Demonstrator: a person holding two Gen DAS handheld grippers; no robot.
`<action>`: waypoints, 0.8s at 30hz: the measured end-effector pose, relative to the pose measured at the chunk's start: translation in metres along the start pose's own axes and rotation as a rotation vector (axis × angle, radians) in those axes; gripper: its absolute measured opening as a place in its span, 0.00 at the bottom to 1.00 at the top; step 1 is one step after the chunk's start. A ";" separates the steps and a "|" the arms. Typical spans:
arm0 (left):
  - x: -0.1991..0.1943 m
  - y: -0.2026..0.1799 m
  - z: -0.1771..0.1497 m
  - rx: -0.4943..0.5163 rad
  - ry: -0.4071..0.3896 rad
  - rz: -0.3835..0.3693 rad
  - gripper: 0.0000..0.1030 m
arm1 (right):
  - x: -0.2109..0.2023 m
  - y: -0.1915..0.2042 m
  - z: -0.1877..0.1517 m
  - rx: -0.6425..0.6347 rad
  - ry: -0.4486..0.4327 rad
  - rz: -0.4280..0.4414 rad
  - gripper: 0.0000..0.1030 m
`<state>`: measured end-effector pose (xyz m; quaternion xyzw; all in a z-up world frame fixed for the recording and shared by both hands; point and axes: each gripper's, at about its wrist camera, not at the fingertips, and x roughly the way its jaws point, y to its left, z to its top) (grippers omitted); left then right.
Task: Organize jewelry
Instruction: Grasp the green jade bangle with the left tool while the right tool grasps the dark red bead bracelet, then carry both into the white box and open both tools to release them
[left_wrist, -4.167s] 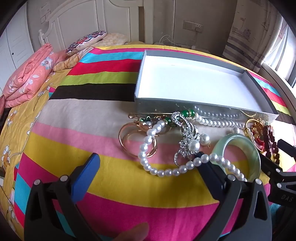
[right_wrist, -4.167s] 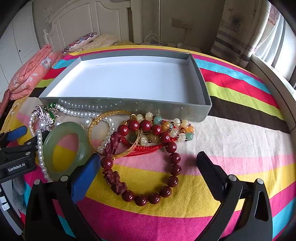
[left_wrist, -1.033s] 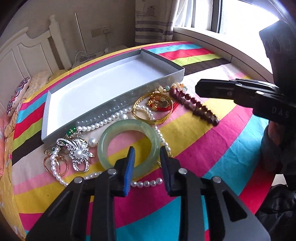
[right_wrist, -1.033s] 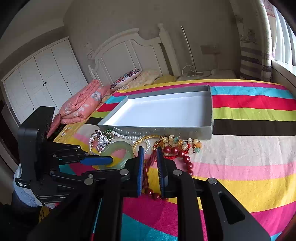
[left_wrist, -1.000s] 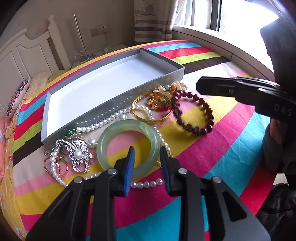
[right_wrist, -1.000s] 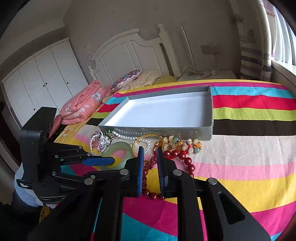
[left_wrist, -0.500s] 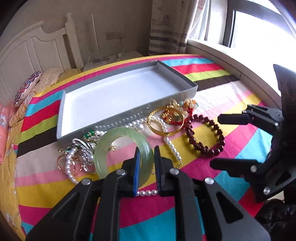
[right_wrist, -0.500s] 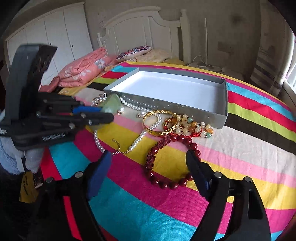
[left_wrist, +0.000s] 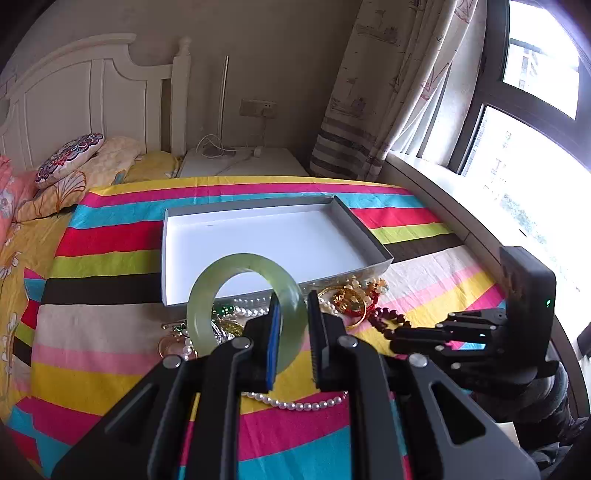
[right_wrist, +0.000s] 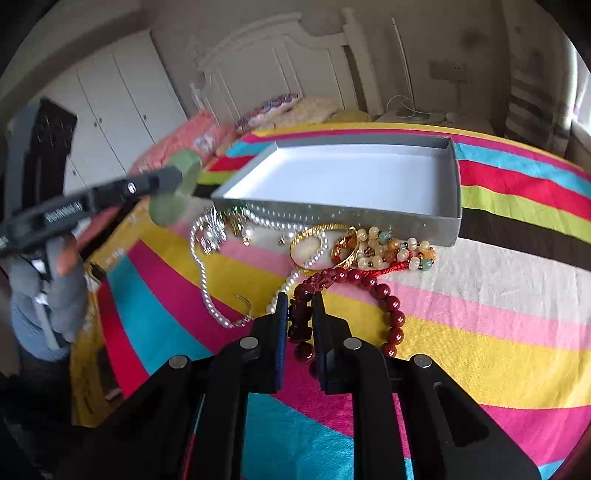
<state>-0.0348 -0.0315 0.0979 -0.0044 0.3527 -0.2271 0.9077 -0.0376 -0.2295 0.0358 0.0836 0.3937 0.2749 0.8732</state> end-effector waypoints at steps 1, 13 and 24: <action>0.003 0.002 0.002 -0.005 0.002 0.003 0.13 | -0.008 -0.005 0.003 0.031 -0.030 0.037 0.15; 0.029 0.010 0.030 -0.010 0.010 0.047 0.13 | -0.042 -0.028 0.042 0.183 -0.207 0.155 0.13; 0.070 0.021 0.061 0.027 0.053 0.101 0.13 | -0.026 -0.045 0.103 0.160 -0.240 0.005 0.13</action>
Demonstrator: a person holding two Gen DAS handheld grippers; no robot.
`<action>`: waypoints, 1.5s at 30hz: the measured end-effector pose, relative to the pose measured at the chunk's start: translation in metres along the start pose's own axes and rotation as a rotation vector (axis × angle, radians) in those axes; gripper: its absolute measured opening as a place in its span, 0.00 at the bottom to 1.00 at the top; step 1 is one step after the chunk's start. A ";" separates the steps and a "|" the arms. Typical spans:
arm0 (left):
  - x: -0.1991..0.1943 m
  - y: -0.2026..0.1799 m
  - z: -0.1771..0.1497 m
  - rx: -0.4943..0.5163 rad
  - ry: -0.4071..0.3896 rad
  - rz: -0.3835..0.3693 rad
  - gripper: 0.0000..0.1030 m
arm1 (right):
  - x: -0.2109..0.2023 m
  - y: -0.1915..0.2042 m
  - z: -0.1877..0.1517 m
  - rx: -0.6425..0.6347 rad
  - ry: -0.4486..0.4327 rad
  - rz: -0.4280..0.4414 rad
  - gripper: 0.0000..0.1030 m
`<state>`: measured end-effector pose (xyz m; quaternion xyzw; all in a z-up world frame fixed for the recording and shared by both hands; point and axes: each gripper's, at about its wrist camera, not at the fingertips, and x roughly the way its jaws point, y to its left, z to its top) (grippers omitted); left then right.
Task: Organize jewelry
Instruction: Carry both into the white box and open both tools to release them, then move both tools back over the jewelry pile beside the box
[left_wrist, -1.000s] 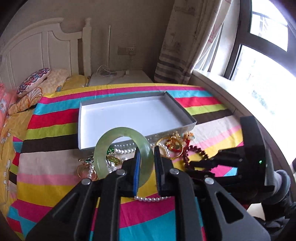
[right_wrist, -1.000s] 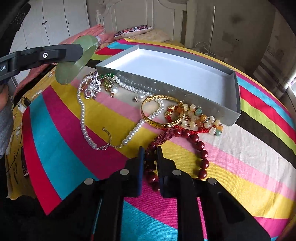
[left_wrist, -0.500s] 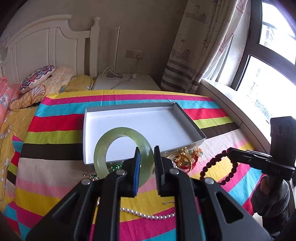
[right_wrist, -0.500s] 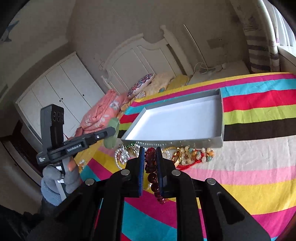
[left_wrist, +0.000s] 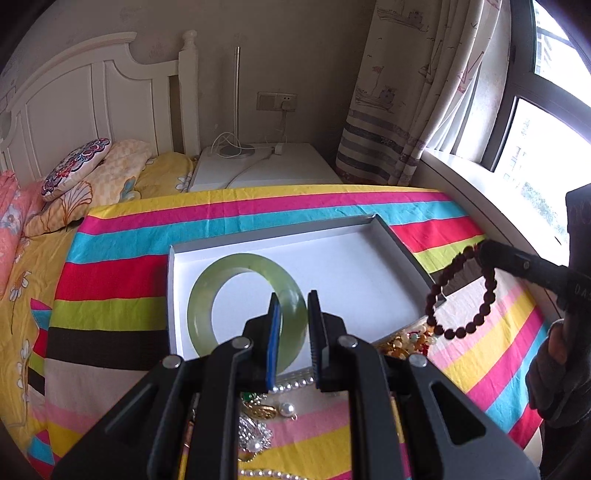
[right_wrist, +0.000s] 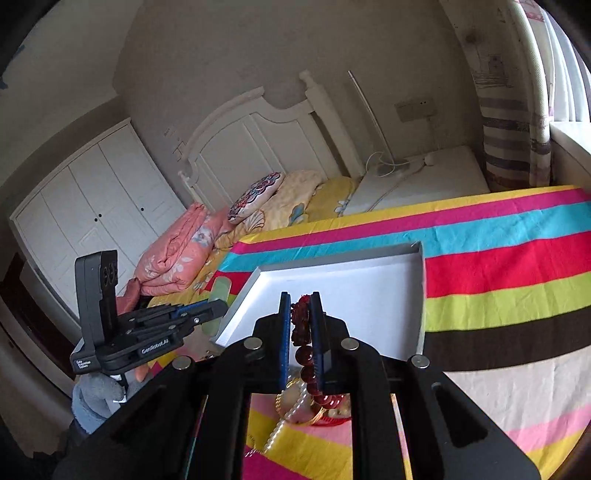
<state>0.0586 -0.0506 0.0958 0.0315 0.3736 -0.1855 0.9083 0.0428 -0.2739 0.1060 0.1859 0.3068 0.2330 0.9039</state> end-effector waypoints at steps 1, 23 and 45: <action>0.005 0.002 0.002 0.003 0.008 0.007 0.13 | 0.006 -0.002 0.006 -0.004 -0.004 -0.019 0.13; 0.097 0.040 0.015 -0.121 0.138 0.018 0.14 | 0.171 0.008 0.010 -0.109 0.217 -0.218 0.21; -0.048 0.041 -0.098 -0.194 -0.103 0.153 0.98 | 0.047 0.045 -0.080 -0.338 0.191 -0.160 0.50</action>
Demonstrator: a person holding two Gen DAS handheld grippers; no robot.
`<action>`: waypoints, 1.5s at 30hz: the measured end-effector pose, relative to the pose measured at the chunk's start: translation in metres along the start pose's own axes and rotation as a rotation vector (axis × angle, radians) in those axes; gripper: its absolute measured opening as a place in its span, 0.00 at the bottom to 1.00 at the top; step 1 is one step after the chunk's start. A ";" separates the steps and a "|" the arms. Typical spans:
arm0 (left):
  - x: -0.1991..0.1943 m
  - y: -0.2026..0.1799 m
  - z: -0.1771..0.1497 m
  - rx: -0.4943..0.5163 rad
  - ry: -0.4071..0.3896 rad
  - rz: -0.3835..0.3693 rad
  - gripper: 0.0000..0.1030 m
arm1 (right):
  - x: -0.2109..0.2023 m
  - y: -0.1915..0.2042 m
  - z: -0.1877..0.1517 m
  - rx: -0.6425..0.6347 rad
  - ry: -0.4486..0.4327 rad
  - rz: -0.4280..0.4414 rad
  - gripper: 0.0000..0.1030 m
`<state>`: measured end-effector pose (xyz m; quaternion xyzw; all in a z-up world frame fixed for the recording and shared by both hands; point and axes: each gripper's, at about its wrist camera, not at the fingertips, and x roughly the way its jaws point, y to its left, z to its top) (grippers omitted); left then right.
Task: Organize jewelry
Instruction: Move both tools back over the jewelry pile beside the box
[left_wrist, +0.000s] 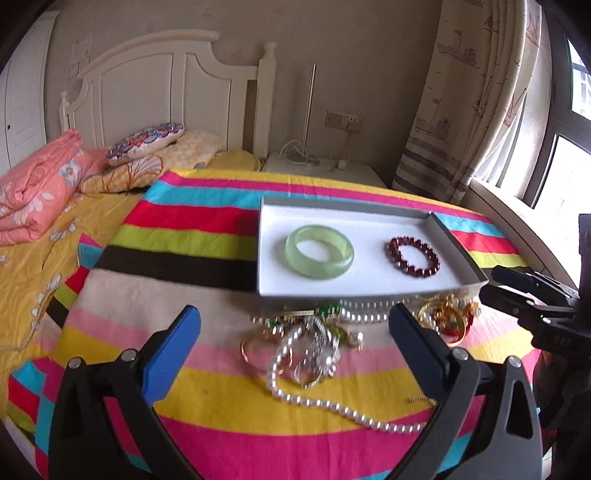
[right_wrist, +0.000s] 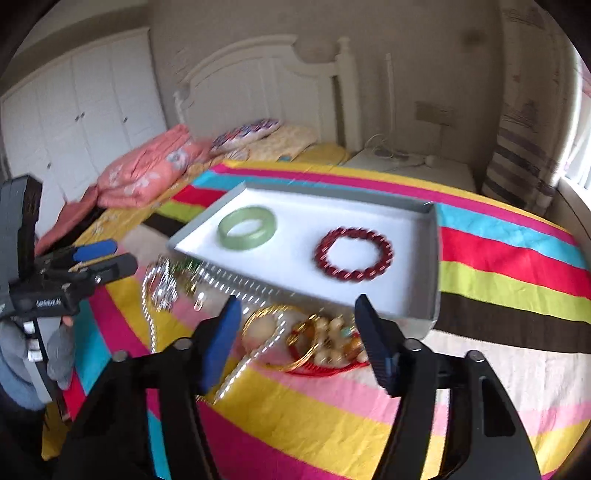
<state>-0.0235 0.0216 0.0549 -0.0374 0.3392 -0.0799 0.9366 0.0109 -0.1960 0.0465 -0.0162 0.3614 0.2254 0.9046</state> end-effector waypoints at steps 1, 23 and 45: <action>0.002 0.005 -0.008 -0.015 0.025 -0.011 0.98 | 0.007 0.007 -0.003 -0.025 0.041 0.024 0.47; -0.002 0.009 -0.039 -0.023 0.055 -0.105 0.98 | 0.053 0.045 -0.010 -0.179 0.178 0.109 0.07; 0.007 -0.019 -0.039 0.139 0.100 -0.068 0.90 | -0.065 0.031 -0.052 -0.162 -0.123 0.277 0.07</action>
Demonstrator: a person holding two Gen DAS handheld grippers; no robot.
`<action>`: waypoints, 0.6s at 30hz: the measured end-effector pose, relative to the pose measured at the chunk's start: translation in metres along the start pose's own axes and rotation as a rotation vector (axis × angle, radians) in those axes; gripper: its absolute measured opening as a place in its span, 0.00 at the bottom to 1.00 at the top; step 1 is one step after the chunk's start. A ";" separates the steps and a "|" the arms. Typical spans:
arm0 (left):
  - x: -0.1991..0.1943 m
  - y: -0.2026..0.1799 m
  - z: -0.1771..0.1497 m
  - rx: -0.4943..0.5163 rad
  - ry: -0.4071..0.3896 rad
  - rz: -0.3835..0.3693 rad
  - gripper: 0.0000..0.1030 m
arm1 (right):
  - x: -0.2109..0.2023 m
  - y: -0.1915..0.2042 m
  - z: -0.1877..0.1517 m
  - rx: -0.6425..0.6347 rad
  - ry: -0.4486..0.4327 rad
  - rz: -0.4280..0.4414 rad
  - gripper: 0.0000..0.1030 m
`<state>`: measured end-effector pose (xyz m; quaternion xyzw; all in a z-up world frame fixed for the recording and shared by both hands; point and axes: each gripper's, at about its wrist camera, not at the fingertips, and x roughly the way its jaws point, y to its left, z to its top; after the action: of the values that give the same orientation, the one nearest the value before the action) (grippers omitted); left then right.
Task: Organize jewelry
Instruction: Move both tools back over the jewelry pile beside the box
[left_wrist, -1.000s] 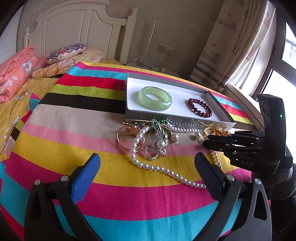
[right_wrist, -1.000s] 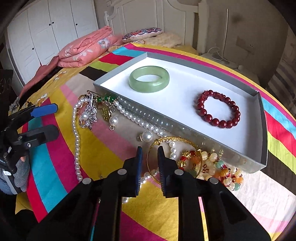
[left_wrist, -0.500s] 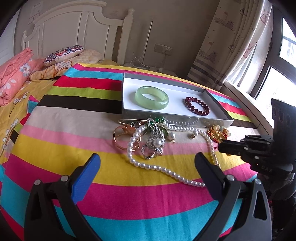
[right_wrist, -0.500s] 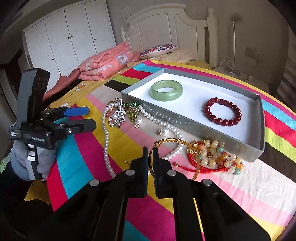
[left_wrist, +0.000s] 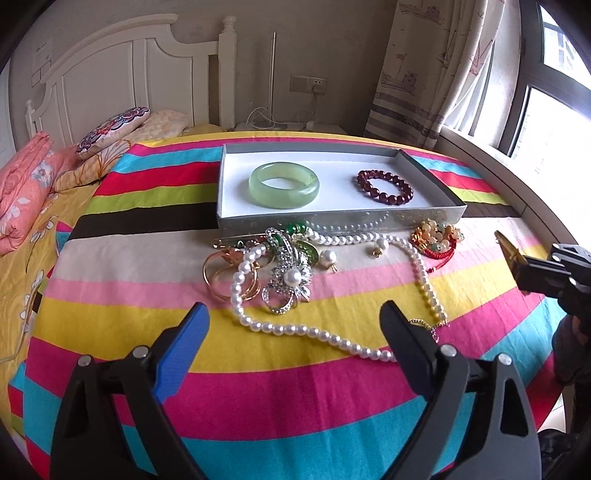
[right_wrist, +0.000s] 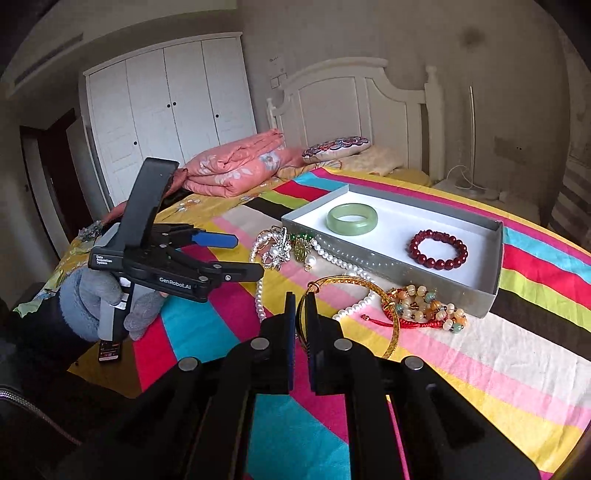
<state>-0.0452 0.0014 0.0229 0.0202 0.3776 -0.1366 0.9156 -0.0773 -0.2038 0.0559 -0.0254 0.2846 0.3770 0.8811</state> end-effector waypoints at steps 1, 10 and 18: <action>0.001 -0.001 0.000 0.006 0.001 0.003 0.90 | -0.002 0.000 0.000 0.001 -0.002 -0.005 0.07; 0.005 0.012 0.009 -0.010 0.002 0.017 0.86 | -0.005 0.003 -0.007 -0.013 0.016 -0.064 0.07; 0.013 0.000 0.027 0.063 0.013 0.002 0.62 | -0.002 -0.001 -0.009 0.008 0.019 -0.069 0.07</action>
<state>-0.0182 -0.0052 0.0330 0.0502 0.3790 -0.1475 0.9122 -0.0822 -0.2088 0.0490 -0.0353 0.2934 0.3448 0.8909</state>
